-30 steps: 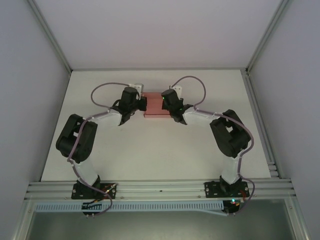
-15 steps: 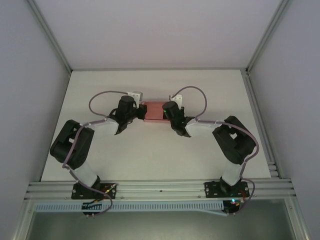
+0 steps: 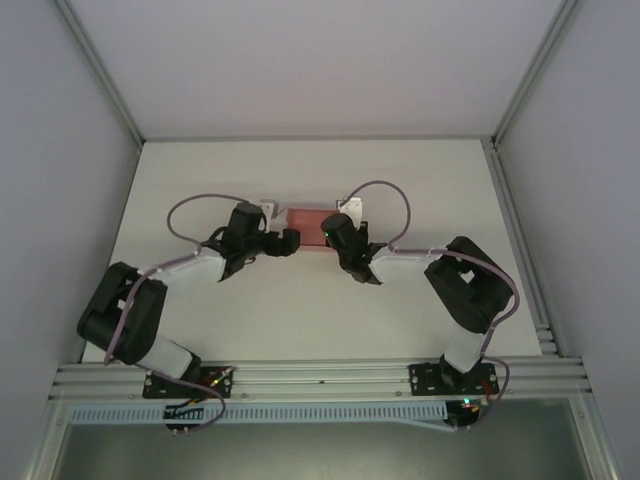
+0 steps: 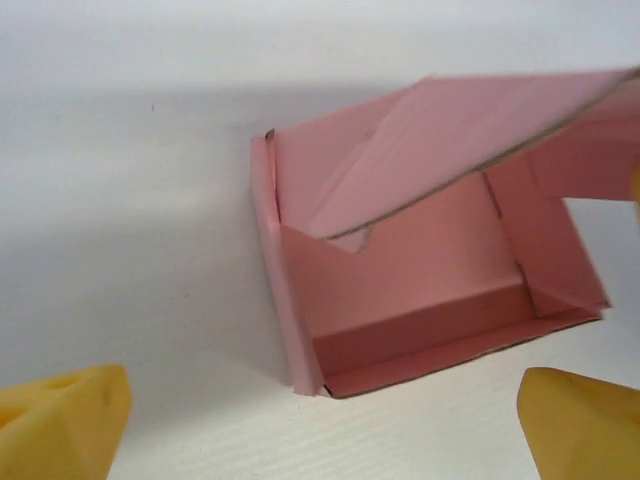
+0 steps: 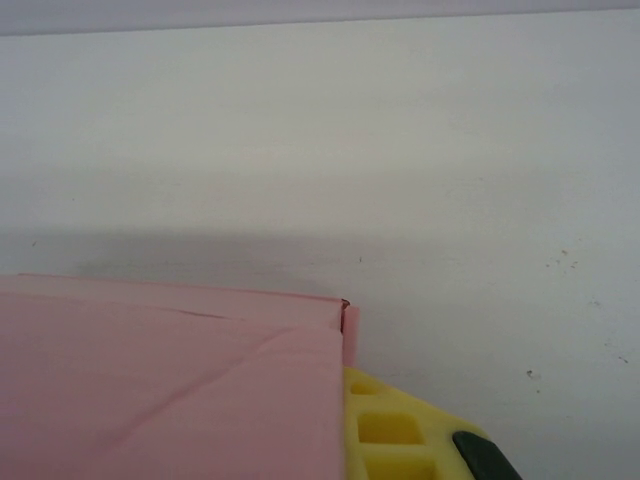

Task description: Assemble paper box

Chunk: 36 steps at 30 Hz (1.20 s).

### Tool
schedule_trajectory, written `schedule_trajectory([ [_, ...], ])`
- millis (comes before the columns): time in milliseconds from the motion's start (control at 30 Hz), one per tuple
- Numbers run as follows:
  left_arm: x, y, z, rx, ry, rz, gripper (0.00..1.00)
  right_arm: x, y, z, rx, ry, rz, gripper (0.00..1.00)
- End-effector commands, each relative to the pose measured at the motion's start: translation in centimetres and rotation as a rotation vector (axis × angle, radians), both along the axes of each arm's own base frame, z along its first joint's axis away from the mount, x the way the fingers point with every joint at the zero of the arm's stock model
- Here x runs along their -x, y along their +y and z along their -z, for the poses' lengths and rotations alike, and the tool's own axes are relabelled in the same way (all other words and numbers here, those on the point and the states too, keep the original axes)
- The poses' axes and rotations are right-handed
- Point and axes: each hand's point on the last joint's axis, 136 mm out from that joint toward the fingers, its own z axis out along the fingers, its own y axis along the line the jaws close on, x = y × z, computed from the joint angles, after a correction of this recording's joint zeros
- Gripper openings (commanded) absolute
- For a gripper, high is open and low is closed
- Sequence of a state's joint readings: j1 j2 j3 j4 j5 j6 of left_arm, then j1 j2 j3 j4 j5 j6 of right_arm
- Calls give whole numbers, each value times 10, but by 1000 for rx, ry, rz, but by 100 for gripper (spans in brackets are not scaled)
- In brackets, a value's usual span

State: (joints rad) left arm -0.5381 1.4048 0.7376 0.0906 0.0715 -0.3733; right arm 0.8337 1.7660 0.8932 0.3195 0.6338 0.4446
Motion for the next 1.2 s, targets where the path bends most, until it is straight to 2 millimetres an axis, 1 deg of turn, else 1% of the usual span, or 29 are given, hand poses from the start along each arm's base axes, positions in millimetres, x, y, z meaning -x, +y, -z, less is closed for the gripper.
schedule_trajectory([
  [0, 11, 14, -21, -28, 3, -38, 100, 31, -25, 58, 220, 176, -34, 1],
  [100, 7, 19, -52, -6, -27, -77, 100, 33, -25, 60, 244, 176, -54, 1],
  [200, -7, 21, -81, 40, -46, -133, 100, 35, -23, 64, 269, 171, -83, 1],
  [267, -21, 25, -88, 72, -31, -178, 100, 36, -23, 66, 279, 168, -92, 0],
  [333, -38, 29, -88, 94, 1, -207, 100, 38, -26, 71, 293, 173, -91, 0],
  [367, -47, 30, -85, 112, 27, -207, 100, 39, -25, 72, 291, 169, -102, 0],
  [433, -63, 23, -75, 151, 80, -171, 100, 40, -20, 73, 278, 163, -137, 0],
  [500, -74, 11, -63, 166, 119, -109, 100, 41, -14, 74, 272, 159, -176, 0],
  [633, -82, -8, -29, 172, 211, -36, 100, 42, -8, 76, 269, 153, -210, 1],
  [767, -79, -17, 8, 167, 299, 4, 99, 43, -5, 80, 260, 163, -224, 4],
  [867, -72, -23, 29, 194, 347, 37, 94, 44, -6, 78, 259, 166, -225, 7],
  [967, -67, -26, 47, 206, 384, 49, 85, 48, -3, 76, 246, 165, -248, 10],
  [1067, -66, -23, 59, 196, 410, 40, 80, 55, -1, 72, 245, 175, -294, 19],
  [1167, -61, -23, 61, 207, 422, 42, 76, 57, -6, 61, 230, 162, -278, 28],
])
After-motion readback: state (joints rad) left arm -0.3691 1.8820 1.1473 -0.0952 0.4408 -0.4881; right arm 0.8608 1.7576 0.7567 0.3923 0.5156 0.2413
